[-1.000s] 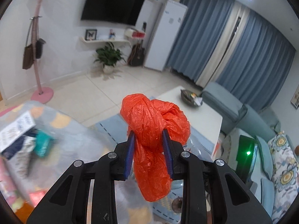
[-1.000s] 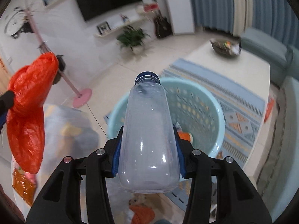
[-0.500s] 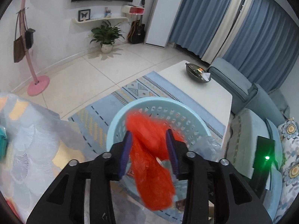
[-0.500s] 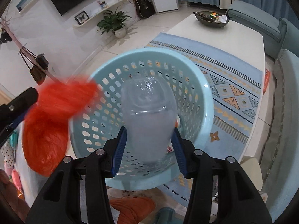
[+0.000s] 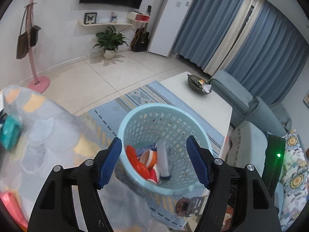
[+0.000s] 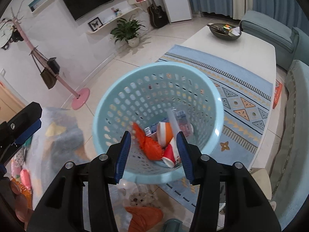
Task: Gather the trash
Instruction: 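Carry bag and bottle over the blue basket and open both grippers, then grasp the pink drink bottle with left gripper while right grasps orange snack bag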
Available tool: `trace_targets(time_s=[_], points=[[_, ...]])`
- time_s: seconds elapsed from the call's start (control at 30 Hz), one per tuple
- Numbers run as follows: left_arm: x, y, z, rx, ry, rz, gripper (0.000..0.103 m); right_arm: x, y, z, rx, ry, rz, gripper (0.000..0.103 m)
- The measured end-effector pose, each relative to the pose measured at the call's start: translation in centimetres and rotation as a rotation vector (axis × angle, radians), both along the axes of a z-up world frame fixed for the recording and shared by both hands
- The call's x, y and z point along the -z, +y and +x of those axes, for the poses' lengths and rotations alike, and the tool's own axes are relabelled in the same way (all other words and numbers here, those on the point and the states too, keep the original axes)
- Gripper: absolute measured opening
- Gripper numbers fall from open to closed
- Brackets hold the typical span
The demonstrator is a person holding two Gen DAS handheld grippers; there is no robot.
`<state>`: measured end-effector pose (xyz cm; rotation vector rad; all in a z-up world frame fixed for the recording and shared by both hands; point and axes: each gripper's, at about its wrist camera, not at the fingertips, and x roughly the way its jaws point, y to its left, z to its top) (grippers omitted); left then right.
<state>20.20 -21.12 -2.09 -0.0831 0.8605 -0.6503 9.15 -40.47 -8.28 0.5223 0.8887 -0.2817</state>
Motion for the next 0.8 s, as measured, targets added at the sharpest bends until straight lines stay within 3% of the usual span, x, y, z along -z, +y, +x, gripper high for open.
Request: trace_targets(time_s=[0.4,0.53,0.67,0.8], points=[[-6.2,9.2,-5.5,-0.110,-0.141,-0.089,0.068,-6.5,7.2,-1.2,-0.119,-0.127,-0.055,0.047],[-7.7,13.7,-6.6,-0.216,-0.171,-0.086,0.073,-7.9,10.9,-1.2,-0.200,-0.163,-0.082,0.049],[-8.4,18.9,-6.6,-0.363,-0.173,-0.060,0.082,-9.2,15.4,-1.3,-0.308,-0.212,-0.122,0.062],[-7.6,24.3,-6.0,-0.485,-0.134,-0.042,0.083,-9.9,19.6,-1.3,-0.407,-0.253,-0.156,0.068]])
